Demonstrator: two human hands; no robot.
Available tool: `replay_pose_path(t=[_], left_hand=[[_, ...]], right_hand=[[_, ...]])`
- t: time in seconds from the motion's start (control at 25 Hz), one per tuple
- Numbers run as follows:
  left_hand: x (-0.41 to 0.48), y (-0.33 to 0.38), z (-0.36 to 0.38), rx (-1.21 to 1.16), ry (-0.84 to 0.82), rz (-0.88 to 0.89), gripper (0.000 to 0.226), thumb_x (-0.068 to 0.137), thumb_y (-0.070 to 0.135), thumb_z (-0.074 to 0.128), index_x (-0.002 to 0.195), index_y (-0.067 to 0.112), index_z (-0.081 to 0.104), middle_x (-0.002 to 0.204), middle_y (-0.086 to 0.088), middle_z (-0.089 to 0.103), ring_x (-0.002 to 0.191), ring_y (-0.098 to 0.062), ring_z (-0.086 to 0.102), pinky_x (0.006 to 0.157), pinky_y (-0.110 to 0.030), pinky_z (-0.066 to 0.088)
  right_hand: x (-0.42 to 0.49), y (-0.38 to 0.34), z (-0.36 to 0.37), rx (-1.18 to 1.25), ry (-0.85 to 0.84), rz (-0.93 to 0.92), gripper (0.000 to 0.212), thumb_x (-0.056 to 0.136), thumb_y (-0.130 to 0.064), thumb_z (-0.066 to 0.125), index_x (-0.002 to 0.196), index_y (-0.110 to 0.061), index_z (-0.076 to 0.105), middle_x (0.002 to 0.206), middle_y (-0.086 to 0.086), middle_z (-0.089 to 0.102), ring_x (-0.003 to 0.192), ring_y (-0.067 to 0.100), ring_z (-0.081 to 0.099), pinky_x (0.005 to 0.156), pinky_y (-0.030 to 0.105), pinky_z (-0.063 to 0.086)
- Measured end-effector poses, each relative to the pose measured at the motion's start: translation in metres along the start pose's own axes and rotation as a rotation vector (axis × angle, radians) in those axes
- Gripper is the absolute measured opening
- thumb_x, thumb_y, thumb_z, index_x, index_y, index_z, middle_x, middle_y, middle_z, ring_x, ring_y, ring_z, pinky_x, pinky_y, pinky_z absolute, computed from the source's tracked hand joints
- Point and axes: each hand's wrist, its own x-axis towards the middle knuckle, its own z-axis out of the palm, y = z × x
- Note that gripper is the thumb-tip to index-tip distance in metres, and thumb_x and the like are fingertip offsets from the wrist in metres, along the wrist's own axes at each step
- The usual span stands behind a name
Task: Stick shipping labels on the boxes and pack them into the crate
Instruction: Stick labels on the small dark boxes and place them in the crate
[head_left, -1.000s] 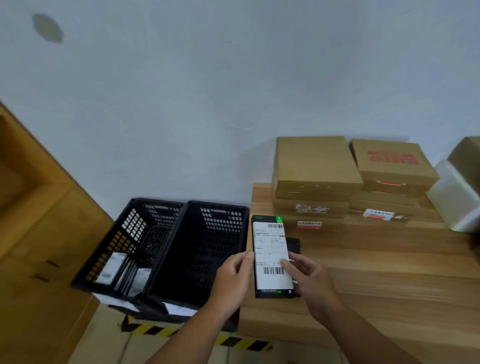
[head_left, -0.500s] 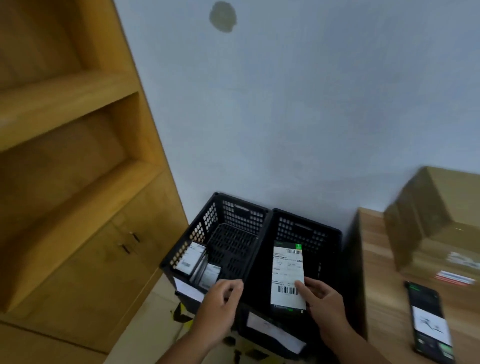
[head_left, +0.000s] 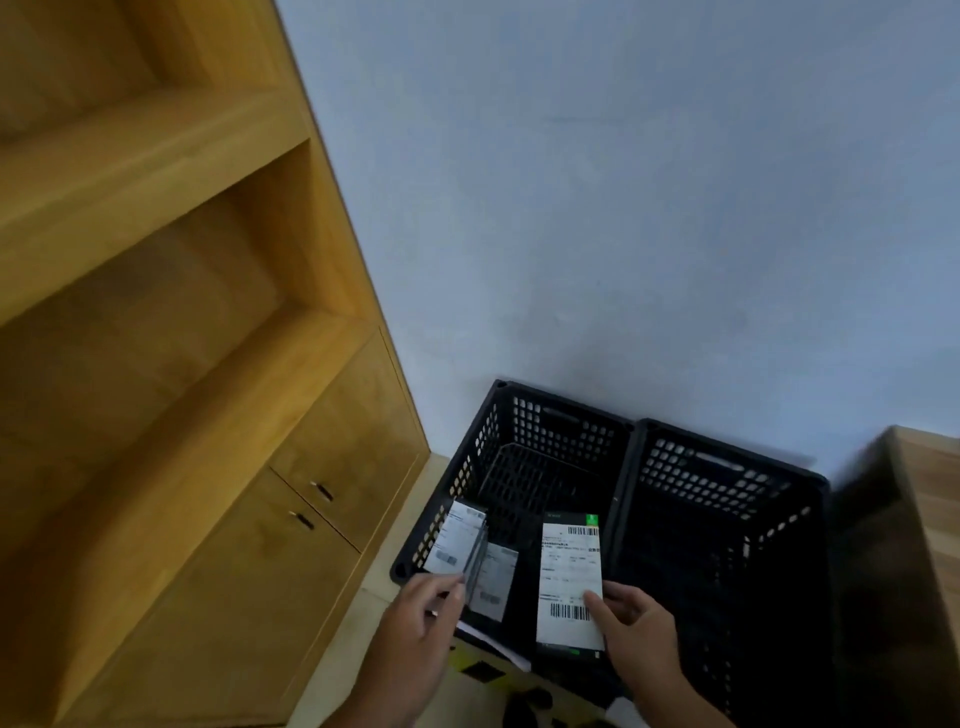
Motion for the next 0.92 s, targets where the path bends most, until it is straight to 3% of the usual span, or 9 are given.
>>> replay_pose_path(t=[0.2,0.32,0.44,0.6,0.68,0.8,0.92], left_hand=[[0.099,-0.042,-0.015,0.032,0.07,0.029,0.018,0.103,0.043,0.05,0.112,0.047,0.065,0.113,0.032,0.061,0.105,0.015,0.057,0.079,-0.006,0.047],[0.154,-0.076,-0.007,0.07,0.062,0.074,0.019,0.103,0.039,0.051,0.115,0.045,0.064,0.115,0.03,0.06,0.106,0.014,0.057,0.084,-0.008,0.046],[0.204,-0.111,-0.003,0.055,0.056,0.131,0.022,0.104,0.036,0.052,0.12,0.04,0.066,0.118,0.027,0.06,0.109,0.011,0.058,0.086,-0.011,0.046],[0.24,-0.142,-0.013,0.059,0.071,0.201,0.025,0.102,0.039,0.051,0.12,0.034,0.069,0.117,0.025,0.063,0.112,0.006,0.059,0.086,-0.005,0.044],[0.25,-0.154,-0.024,0.067,0.087,0.21,0.031,0.097,0.041,0.049,0.117,0.034,0.07,0.115,0.026,0.063,0.112,0.004,0.059,0.088,-0.009,0.044],[0.257,-0.162,-0.035,0.057,0.079,0.202,0.033,0.095,0.041,0.048,0.118,0.032,0.07,0.114,0.024,0.064,0.113,0.001,0.06,0.094,-0.021,0.046],[0.261,-0.165,-0.039,0.072,0.06,0.211,0.032,0.096,0.041,0.047,0.118,0.034,0.069,0.116,0.025,0.064,0.116,0.001,0.059,0.096,-0.025,0.047]], right_hand=[[0.077,0.034,0.093,-0.063,0.025,0.048,0.034,0.091,-0.022,0.076,0.121,-0.013,0.062,0.104,0.004,0.067,0.093,0.023,0.067,0.087,0.041,0.059],[0.121,0.078,0.13,-0.101,0.119,0.071,0.035,0.09,-0.021,0.076,0.121,-0.01,0.064,0.102,0.004,0.07,0.086,0.02,0.068,0.083,0.043,0.06],[0.162,0.122,0.167,-0.159,0.185,0.117,0.04,0.09,-0.022,0.075,0.123,-0.005,0.063,0.112,0.013,0.07,0.092,0.026,0.067,0.081,0.04,0.058],[0.202,0.162,0.21,-0.156,0.206,0.21,0.041,0.091,-0.018,0.074,0.126,-0.002,0.06,0.116,0.018,0.068,0.092,0.026,0.065,0.072,0.033,0.055],[0.214,0.175,0.222,-0.178,0.179,0.247,0.041,0.09,-0.017,0.074,0.126,-0.001,0.06,0.116,0.018,0.068,0.091,0.026,0.065,0.07,0.035,0.057],[0.231,0.185,0.231,-0.245,0.159,0.291,0.039,0.091,-0.012,0.073,0.125,0.0,0.059,0.117,0.019,0.068,0.1,0.033,0.067,0.086,0.046,0.059],[0.242,0.186,0.233,-0.341,0.15,0.325,0.036,0.091,-0.007,0.071,0.125,0.001,0.059,0.119,0.02,0.068,0.103,0.033,0.066,0.082,0.035,0.054]])
